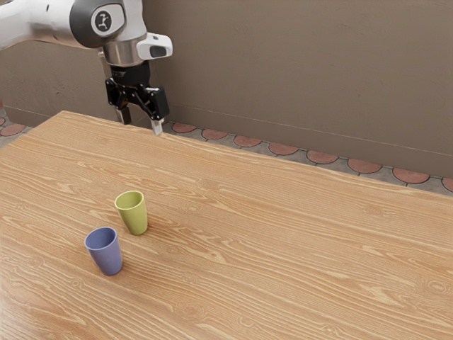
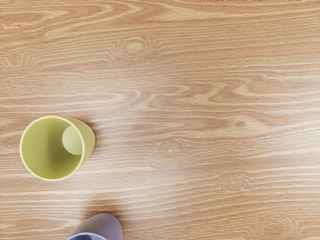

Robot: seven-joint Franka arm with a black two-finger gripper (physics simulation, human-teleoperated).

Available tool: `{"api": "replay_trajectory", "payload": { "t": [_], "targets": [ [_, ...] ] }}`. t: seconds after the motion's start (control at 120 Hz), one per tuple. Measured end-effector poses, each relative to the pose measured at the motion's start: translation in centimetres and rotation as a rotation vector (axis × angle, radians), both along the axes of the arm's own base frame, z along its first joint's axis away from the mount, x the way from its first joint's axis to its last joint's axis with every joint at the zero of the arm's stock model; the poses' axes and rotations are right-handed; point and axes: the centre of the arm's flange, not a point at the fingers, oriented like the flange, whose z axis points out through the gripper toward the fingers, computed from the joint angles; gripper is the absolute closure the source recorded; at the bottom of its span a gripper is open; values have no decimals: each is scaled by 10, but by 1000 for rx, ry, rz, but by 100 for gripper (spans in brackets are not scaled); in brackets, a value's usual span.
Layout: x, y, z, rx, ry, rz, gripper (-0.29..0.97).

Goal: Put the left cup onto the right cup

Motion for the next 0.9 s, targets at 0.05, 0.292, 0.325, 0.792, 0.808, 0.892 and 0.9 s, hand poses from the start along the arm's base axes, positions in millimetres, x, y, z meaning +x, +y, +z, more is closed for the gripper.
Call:
{"api": "replay_trajectory", "payload": {
  "t": [0.05, 0.292, 0.325, 0.792, 0.808, 0.892, 0.9],
  "targets": [
    [1, 0, 0, 0, -2, 0, 0],
    [2, 0, -4, -2, -5, -3, 0],
    [2, 0, -6, -3, -4, -2, 0],
    [7, 24, -60, -26, 33, 45, 0],
    [7, 26, -62, -27, 34, 48, 0],
    [7, 31, -72, -28, 40, 58, 0],
    [7, 32, -73, -29, 40, 59, 0]
  ]
}}
